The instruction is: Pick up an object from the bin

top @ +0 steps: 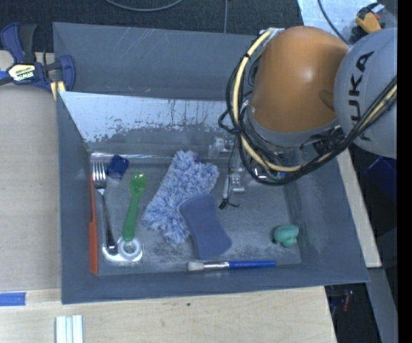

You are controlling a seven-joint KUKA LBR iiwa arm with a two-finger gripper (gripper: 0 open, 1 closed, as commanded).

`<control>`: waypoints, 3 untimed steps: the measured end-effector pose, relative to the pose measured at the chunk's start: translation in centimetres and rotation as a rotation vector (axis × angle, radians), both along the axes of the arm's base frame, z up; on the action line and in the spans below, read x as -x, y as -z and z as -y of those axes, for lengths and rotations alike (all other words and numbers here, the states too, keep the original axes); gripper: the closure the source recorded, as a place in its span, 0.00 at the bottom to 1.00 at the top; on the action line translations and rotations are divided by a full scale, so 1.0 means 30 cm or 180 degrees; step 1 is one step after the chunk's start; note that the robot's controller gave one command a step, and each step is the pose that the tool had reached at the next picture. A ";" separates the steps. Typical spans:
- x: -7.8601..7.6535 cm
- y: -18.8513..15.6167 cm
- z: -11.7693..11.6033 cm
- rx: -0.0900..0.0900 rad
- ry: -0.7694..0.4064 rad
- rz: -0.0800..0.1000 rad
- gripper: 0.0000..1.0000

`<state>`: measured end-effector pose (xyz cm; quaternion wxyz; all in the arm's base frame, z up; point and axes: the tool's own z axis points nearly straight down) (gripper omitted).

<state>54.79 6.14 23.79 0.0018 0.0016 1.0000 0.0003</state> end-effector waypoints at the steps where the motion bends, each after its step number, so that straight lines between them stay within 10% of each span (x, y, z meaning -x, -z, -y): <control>1: 0.000 0.000 0.000 0.0000 0.0000 0.0000 0.00; 3: -0.054 0.277 -0.039 0.0002 0.0057 -0.0009 0.00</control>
Offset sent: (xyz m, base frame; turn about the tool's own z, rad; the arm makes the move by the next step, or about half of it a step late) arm 0.0119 0.0141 -0.0214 -0.0948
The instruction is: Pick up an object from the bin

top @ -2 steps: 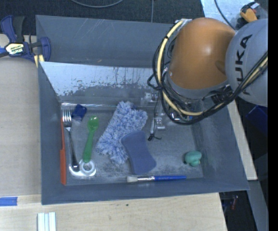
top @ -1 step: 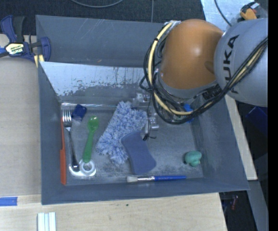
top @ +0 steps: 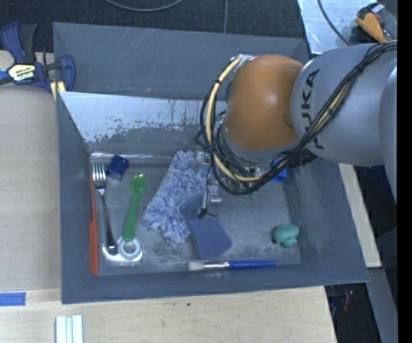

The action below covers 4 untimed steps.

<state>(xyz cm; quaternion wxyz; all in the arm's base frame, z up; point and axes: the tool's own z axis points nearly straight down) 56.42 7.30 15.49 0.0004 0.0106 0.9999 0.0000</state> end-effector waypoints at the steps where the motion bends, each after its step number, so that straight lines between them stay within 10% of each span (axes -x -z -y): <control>1: -0.011 0.008 0.002 -0.0002 -0.0425 0.0043 0.00; 4: 0.007 -0.051 0.039 0.0000 -0.0080 0.0035 0.00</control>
Offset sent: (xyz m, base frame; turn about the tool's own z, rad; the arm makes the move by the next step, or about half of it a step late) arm 0.0062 -0.0090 -0.0008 0.0029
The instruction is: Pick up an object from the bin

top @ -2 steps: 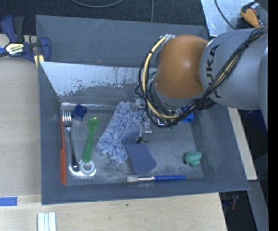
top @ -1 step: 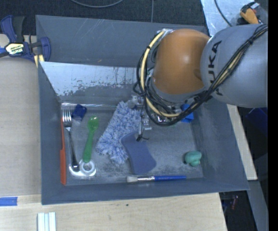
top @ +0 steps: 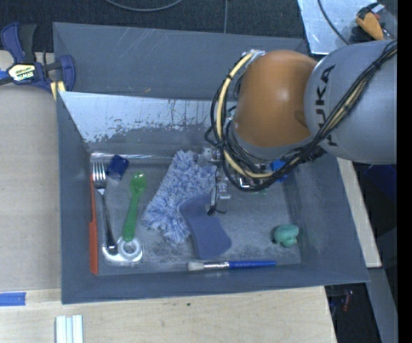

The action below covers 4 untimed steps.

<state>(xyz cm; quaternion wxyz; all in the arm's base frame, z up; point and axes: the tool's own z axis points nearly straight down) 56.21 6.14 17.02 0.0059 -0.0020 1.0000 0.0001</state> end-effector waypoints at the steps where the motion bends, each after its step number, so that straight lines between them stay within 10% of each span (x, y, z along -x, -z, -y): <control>1: -0.028 -0.050 -0.082 -0.0005 -0.0265 0.0041 0.00; 2: -0.008 -0.202 -0.067 -0.0002 0.0008 0.0030 0.00; 3: -0.064 0.118 -0.077 -0.0006 -0.0078 0.0026 1.00; 4: -0.067 0.116 -0.077 -0.0008 -0.0075 0.0033 0.00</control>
Offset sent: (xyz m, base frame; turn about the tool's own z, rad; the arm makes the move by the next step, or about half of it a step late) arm 0.0006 0.0204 0.0593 0.0025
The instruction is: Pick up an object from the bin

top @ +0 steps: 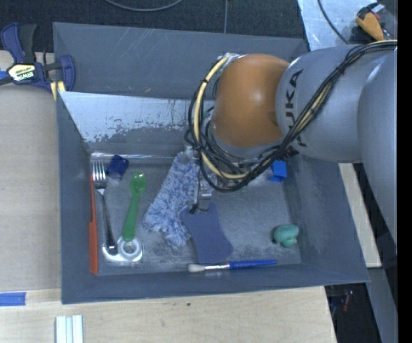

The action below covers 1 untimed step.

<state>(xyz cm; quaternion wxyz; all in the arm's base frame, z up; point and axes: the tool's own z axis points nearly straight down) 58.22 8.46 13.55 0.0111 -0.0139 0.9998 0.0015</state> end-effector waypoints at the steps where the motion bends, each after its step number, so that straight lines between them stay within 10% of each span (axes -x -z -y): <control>1: 0.000 -0.001 0.000 0.0000 0.0001 0.0001 0.00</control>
Offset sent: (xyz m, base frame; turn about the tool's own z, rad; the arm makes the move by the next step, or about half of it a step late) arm 0.0033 -0.0062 0.1329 0.0638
